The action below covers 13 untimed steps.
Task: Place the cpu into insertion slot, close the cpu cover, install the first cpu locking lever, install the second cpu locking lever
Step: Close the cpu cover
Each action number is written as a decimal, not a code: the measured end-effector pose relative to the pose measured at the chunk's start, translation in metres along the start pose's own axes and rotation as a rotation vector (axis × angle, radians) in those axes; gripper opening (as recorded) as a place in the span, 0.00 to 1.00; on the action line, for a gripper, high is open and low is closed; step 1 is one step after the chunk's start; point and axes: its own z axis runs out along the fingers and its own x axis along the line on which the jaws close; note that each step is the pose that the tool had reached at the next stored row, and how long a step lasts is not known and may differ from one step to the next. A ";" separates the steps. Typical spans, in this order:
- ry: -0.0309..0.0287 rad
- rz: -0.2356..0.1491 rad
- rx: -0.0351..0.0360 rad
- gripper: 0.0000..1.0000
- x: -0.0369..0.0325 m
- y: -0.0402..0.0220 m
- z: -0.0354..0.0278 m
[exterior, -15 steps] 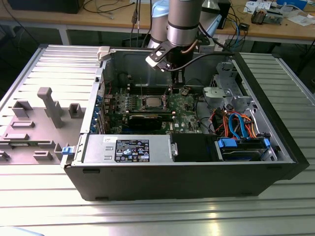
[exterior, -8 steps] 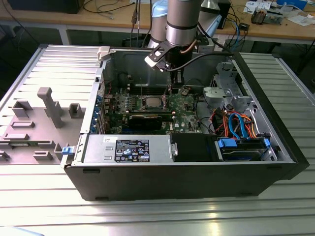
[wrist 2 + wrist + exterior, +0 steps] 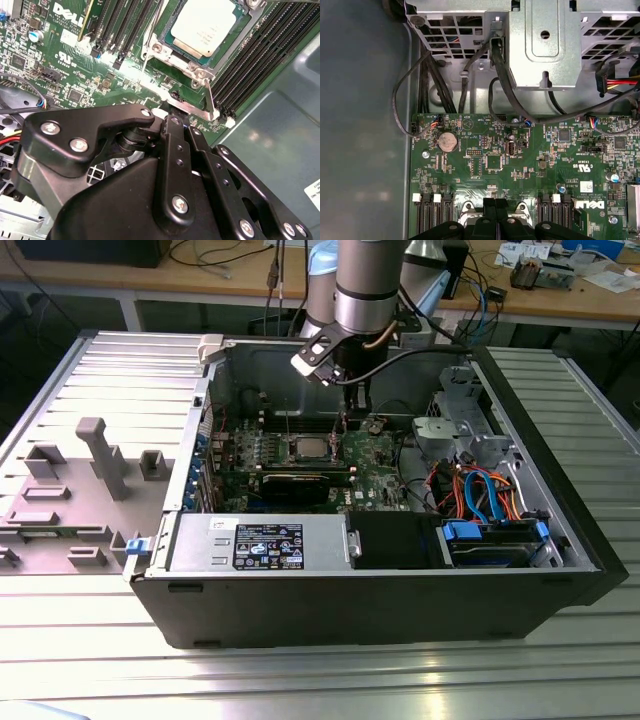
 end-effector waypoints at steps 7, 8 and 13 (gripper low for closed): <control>0.0000 0.000 0.0000 0.11 0.0000 -0.0029 -0.0001; -0.0001 0.000 0.0000 0.11 0.0000 -0.0031 -0.0001; -0.0001 0.000 0.0000 0.11 0.0001 -0.0047 -0.0002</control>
